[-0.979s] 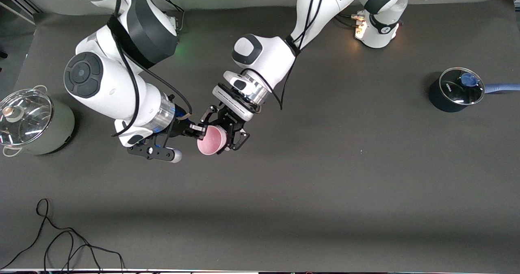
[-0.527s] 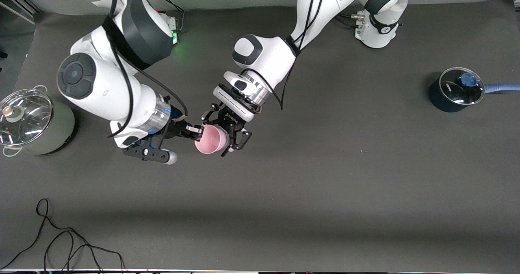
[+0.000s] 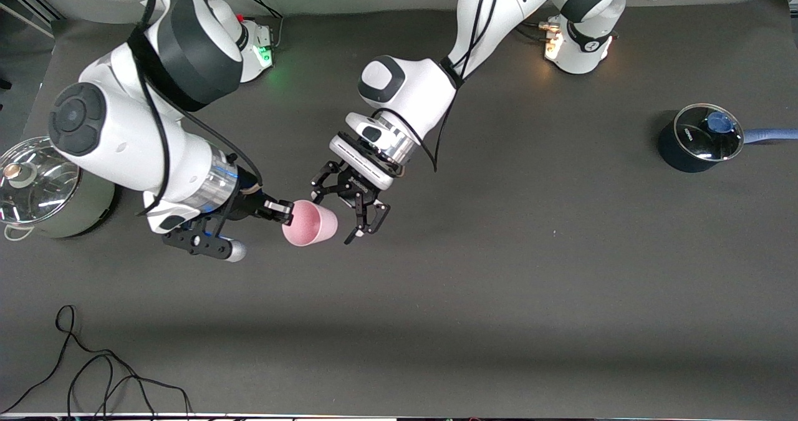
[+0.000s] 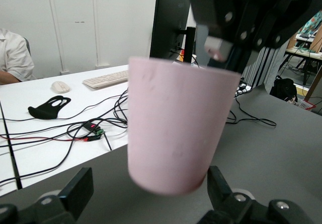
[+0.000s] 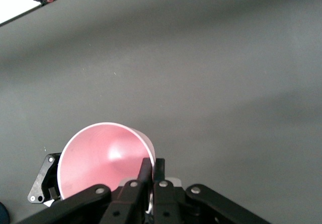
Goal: Transfer pink cup from left to right arm
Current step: 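Open the left gripper while the right gripper pulls the cup away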
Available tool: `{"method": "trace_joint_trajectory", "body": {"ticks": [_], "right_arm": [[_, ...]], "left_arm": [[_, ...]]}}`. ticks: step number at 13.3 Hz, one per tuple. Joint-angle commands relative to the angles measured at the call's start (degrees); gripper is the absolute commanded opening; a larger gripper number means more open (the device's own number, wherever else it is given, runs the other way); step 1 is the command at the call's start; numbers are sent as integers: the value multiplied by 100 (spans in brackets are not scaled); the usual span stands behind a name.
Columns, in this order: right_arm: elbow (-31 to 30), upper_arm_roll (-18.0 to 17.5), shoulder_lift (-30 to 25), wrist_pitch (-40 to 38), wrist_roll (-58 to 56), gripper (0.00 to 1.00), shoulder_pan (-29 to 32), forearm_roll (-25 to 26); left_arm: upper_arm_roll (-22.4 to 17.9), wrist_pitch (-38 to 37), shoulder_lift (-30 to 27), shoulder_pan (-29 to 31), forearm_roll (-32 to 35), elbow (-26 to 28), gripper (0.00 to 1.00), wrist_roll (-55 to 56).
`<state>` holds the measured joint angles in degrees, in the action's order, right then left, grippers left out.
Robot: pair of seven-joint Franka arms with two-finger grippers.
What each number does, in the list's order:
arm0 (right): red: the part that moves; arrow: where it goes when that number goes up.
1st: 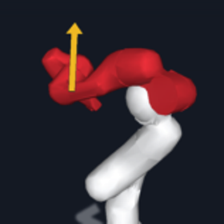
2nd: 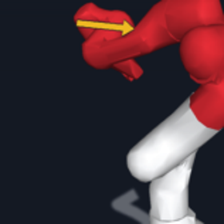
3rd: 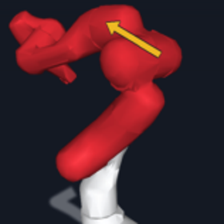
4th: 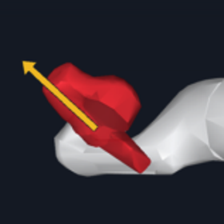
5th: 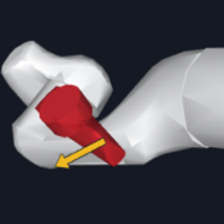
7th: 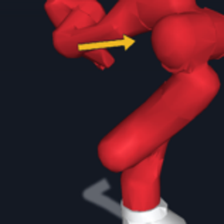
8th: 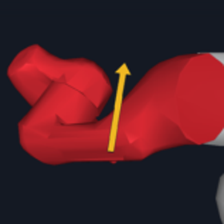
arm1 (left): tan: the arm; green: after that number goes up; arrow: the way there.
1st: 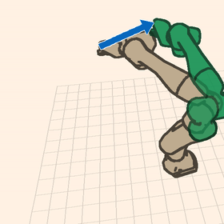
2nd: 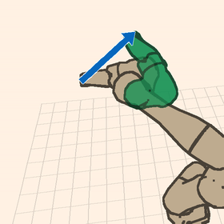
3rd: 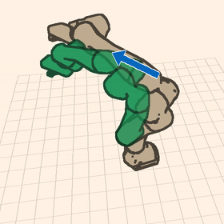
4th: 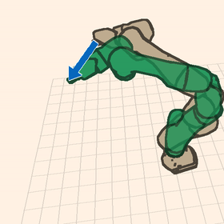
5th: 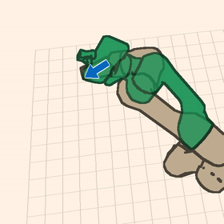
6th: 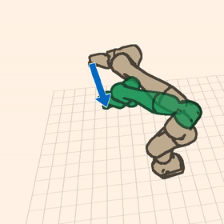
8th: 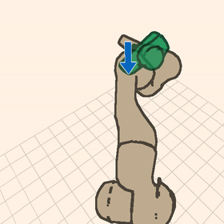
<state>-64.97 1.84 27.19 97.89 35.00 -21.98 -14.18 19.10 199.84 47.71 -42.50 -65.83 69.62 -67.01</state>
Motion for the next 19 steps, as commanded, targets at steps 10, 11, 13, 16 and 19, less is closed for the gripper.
{"method": "trace_joint_trajectory", "body": {"ticks": [10,11,13,16,19], "right_arm": [[-112,-17,-47,-156,-4962,0,1519,1249],[-130,-9,-47,-156,-5585,0,1782,1285],[-182,-9,-38,-156,-6851,0,2353,1294],[-218,18,5,-130,-7813,0,2900,1523],[-839,18,14,342,-7894,0,3129,1462]], "left_arm": [[-29,-4395,-1456,2674,2247,1615,100,-102],[-29,-5044,-1623,2981,2484,1642,100,-93],[-29,-6468,-1974,3588,3064,1616,100,-84],[-38,-8550,-2633,4274,3820,1572,100,-5],[-38,-10406,-3257,4733,5145,1248,100,433]]}}
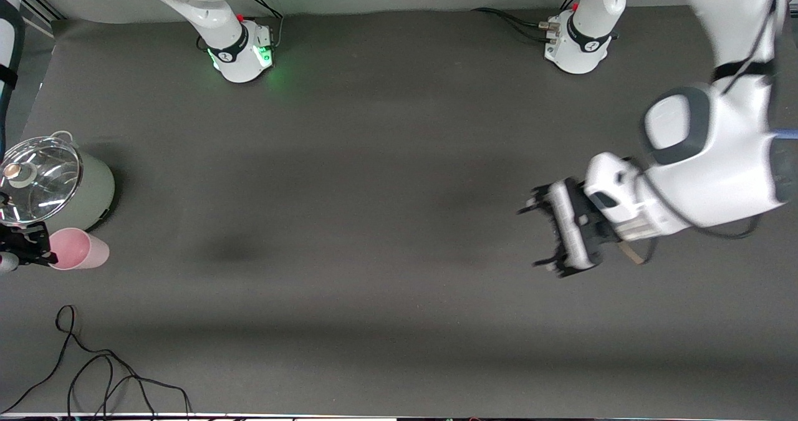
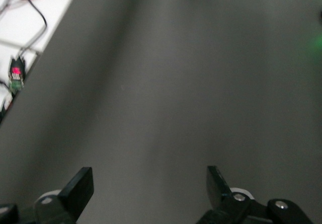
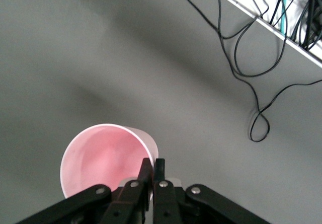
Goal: Transfer pink cup from left to right arm
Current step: 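Open the left gripper while the right gripper pulls the cup away, then lower the pink cup onto the table with the right gripper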
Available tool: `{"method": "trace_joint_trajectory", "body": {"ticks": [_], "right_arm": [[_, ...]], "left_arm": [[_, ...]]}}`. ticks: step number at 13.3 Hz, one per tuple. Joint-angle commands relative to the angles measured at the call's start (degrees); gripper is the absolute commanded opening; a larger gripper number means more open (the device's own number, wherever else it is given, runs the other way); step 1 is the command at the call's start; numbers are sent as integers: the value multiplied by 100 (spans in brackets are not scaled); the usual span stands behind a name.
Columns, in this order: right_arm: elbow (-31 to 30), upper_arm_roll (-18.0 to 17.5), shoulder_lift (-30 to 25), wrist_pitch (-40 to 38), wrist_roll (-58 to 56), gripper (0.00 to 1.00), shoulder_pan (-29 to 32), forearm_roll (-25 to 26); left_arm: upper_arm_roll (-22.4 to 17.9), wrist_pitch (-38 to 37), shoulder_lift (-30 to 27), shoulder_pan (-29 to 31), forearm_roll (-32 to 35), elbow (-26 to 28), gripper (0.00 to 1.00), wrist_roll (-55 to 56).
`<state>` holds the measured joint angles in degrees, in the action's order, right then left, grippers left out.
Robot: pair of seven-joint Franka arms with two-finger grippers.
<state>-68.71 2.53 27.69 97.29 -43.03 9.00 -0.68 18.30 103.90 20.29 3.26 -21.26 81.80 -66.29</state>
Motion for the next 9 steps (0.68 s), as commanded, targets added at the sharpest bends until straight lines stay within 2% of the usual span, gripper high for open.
{"method": "trace_joint_trajectory", "body": {"ticks": [1,3,5,7,9], "right_arm": [[-807,-51,-36,735,-100,0,119,94],[-1466,-60,-27,1525,-266,0,312,-133],[-2003,-51,139,2422,-678,0,409,-511],[-2076,-60,481,2846,-802,0,498,-740],[-2076,-60,798,3189,-1021,0,498,-1047]], "left_arm": [[42,-1376,-674,279,1006,-102,100,641],[42,-2213,-1034,482,1638,-208,100,1596],[51,-2715,-1264,474,2229,-226,100,2948],[51,-3015,-1309,474,2328,-209,100,4406],[77,-3131,-1335,430,2319,-156,100,6442]]}}
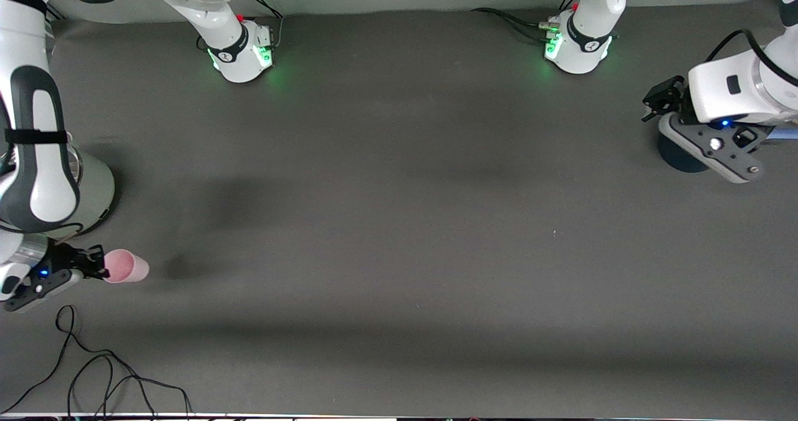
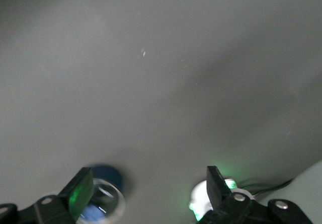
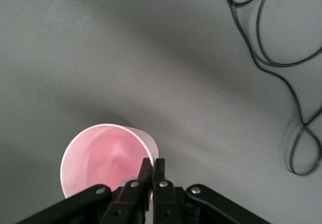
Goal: Transfer pink cup from left to right arm
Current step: 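Lower the pink cup onto the table with the right gripper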
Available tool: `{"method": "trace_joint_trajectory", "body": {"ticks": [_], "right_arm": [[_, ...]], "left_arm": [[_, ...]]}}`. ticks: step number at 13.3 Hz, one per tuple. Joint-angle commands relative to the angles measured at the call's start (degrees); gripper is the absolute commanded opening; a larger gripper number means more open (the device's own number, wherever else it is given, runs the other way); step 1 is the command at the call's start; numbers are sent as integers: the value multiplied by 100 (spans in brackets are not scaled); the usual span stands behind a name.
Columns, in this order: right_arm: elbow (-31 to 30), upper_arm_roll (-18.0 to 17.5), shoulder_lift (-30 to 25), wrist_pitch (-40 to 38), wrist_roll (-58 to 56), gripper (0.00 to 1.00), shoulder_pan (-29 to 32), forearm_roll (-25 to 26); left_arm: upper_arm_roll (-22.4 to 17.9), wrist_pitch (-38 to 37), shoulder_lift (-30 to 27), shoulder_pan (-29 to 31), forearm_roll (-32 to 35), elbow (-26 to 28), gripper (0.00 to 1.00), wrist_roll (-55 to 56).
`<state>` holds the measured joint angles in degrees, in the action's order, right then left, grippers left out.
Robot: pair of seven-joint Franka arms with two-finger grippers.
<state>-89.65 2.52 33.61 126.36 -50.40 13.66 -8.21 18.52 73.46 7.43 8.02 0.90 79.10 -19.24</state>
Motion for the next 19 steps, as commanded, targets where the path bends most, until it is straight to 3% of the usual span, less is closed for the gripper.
{"method": "trace_joint_trajectory", "body": {"ticks": [1,7,8,9,10,13,17,19], "right_arm": [[44,-58,303,310,-321,0,32,-338],[88,-58,559,469,-322,0,40,-462],[140,-58,629,460,-322,19,49,-488],[158,-58,638,460,-304,94,49,-566],[158,-58,629,434,-295,100,41,-628],[176,-58,350,-29,-120,100,32,-638],[167,65,-844,-1601,837,100,-65,-174],[167,65,-1433,-2226,1197,100,-135,152]], "left_arm": [[73,-25,-5,-81,104,132,100,2358],[38,538,374,15,77,502,100,2716],[38,555,374,24,77,502,100,2707],[29,581,365,15,112,519,100,2715],[37,582,347,24,104,563,100,2715],[46,976,154,15,95,975,100,2681],[29,1432,-135,6,95,1405,100,2654],[-416,2011,-565,-561,104,2088,100,2645]]}}
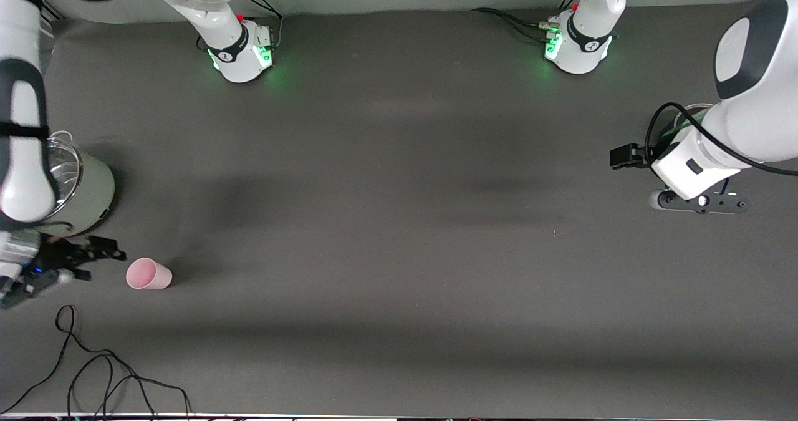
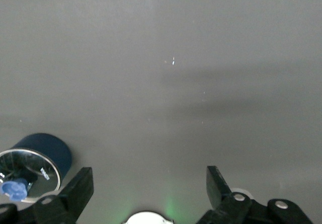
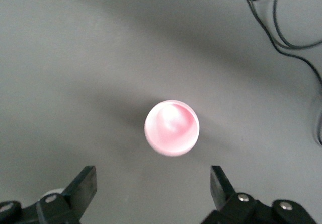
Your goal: Transfer pink cup from left to right arm
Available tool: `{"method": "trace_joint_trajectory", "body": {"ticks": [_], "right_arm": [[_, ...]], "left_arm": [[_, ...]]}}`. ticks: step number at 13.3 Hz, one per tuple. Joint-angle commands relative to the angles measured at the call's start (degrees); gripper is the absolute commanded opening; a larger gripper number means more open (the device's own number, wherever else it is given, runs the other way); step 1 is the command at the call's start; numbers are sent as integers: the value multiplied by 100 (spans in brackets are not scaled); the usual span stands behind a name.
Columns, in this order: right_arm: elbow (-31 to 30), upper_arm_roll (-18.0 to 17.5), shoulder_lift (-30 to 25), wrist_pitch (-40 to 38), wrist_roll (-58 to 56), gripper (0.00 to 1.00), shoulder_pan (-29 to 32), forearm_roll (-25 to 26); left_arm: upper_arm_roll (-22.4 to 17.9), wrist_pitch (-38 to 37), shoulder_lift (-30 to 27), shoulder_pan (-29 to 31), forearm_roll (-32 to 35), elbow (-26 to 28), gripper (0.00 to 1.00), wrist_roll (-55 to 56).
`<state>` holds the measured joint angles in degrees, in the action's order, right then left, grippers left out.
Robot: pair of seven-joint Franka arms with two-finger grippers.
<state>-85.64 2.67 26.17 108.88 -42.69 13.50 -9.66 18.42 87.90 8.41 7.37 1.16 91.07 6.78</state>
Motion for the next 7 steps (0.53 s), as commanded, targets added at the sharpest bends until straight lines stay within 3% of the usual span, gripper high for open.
{"method": "trace_joint_trajectory", "body": {"ticks": [1,3,7], "right_arm": [[-234,49,-980,-812,645,100,-198,455],[-251,49,-1455,-1419,1181,100,-295,553],[-321,41,-2141,-2150,2131,100,-611,781]], "left_arm": [[-854,893,-900,-891,77,1208,100,34],[-1375,1116,-1069,-1351,77,1422,100,8],[-1359,1019,-833,-1045,16,887,100,-544]]}}
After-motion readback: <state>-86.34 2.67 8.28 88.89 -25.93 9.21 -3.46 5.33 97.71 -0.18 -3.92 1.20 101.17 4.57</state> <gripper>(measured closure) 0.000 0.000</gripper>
